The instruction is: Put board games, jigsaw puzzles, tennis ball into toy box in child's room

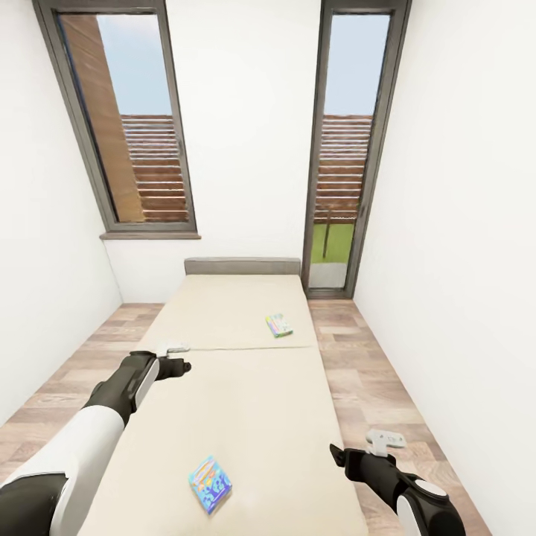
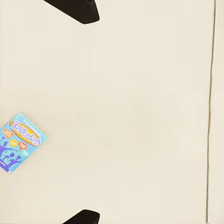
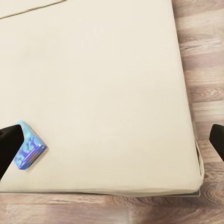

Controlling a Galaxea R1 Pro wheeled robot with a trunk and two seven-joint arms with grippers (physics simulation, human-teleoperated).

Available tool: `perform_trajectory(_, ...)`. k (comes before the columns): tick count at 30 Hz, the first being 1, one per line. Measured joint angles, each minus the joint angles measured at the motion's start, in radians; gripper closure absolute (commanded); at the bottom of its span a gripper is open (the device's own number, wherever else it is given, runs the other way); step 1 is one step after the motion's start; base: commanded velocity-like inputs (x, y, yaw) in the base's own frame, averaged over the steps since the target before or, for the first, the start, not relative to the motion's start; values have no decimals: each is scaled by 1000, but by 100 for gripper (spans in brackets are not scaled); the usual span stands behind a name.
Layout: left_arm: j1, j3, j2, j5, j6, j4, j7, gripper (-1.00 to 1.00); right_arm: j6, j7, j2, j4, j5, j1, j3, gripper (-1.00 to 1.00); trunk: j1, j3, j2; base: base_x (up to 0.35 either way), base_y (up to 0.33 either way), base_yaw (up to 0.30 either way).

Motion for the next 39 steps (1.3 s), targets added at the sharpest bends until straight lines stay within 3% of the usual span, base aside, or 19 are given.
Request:
perform_trajectory(15,0,-2,-1,-2,-6,0,0,-100,0,0,0,0,2,0,0,-100,0,-2,0,27,0,7)
perform_trajectory(39,0,-2,-2,1,-1,1,2,-100,4,4,-2,-6,-2,0,-1,-100,0,-37,0,0,0,0)
